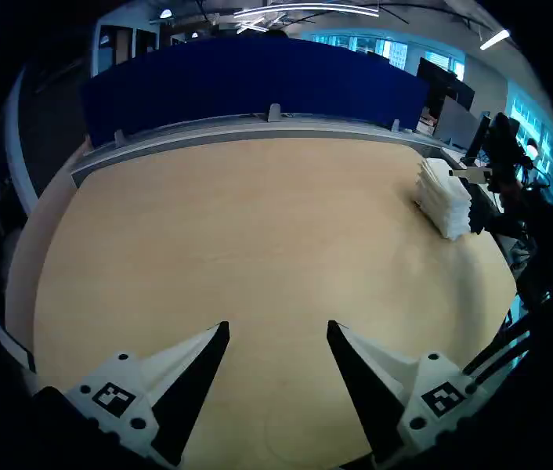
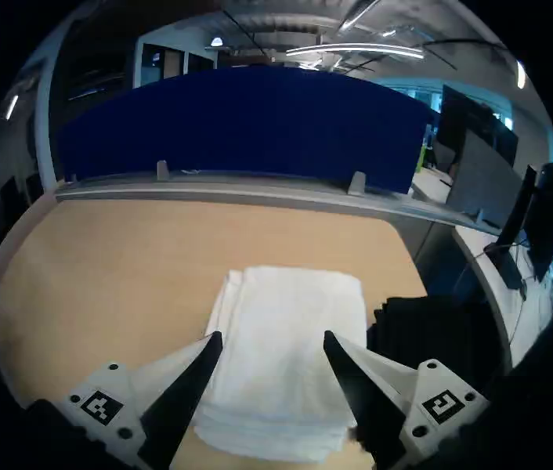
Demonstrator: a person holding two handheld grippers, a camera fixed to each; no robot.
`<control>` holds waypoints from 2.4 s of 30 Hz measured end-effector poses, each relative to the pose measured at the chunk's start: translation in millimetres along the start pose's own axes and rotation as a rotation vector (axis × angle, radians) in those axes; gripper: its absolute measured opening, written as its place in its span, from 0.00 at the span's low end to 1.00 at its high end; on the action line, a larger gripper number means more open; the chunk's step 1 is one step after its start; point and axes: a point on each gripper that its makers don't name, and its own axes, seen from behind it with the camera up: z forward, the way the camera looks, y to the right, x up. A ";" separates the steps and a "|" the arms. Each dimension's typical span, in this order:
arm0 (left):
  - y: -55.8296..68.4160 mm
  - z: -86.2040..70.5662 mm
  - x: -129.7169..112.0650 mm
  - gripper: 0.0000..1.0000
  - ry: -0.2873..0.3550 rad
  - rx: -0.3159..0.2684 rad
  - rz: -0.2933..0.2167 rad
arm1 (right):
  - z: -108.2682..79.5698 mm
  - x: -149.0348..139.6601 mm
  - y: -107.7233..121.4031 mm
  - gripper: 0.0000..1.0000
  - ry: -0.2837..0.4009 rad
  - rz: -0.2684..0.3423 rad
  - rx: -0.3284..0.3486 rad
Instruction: Fold towel
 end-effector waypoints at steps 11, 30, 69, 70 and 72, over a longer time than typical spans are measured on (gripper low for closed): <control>-10.0 -7.7 -4.3 0.92 -0.007 0.027 -0.016 | 46.5 10.4 12.9 1.00 -0.034 0.027 -0.012; -22.1 -10.5 -6.2 0.92 -0.008 0.041 -0.024 | 51.2 6.4 10.4 1.00 -0.043 0.023 -0.023; -19.4 -20.8 20.5 0.92 0.104 -0.061 0.010 | -162.3 -38.6 -80.0 1.00 0.182 0.145 -0.082; -20.0 -21.0 21.0 0.92 0.107 -0.061 0.006 | -166.0 -33.8 -82.5 1.00 0.207 0.144 -0.083; -21.6 -21.5 22.1 0.92 0.115 -0.060 -0.003 | -173.7 -24.0 -88.1 1.00 0.258 0.140 -0.085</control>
